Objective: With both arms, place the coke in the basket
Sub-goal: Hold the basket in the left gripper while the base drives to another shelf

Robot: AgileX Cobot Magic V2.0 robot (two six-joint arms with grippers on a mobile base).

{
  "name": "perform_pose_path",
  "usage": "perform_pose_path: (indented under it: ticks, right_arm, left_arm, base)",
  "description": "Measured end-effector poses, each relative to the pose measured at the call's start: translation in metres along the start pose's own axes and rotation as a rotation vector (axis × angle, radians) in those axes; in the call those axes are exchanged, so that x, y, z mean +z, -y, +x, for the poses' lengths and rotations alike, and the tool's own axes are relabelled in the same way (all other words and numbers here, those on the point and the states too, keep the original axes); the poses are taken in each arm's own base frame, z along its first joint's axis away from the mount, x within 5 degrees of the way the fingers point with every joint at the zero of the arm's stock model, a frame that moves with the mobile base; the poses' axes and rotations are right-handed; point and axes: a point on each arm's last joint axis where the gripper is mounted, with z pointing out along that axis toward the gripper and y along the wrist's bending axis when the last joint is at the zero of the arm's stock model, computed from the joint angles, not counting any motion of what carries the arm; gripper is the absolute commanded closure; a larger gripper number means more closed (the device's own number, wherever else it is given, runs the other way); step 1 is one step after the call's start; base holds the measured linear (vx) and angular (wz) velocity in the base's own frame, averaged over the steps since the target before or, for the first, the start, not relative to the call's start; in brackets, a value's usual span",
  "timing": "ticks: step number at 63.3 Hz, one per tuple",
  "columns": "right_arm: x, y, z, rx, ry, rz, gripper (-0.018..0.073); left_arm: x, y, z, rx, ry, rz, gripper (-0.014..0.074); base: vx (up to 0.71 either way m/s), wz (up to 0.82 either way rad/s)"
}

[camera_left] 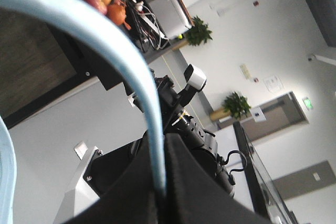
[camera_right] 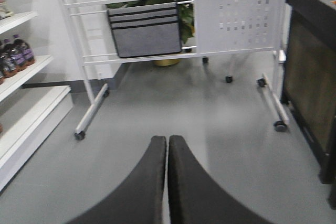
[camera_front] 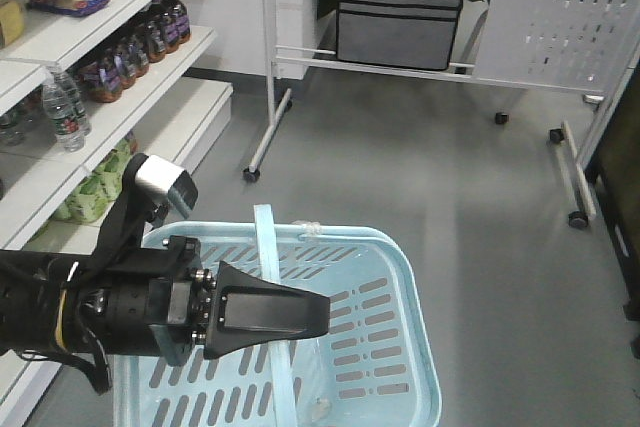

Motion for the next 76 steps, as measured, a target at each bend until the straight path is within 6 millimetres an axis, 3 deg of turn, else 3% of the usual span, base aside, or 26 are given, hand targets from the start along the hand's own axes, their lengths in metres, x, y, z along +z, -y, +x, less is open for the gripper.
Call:
perform_pose_path:
  ticks: [76]
  right_arm:
    - [0.0000, 0.0000, 0.0000, 0.000, 0.000, 0.000, 0.0561]
  left_arm:
    - [0.0000, 0.0000, 0.0001, 0.000, -0.001, 0.000, 0.0603]
  base:
    - [0.14, -0.33]
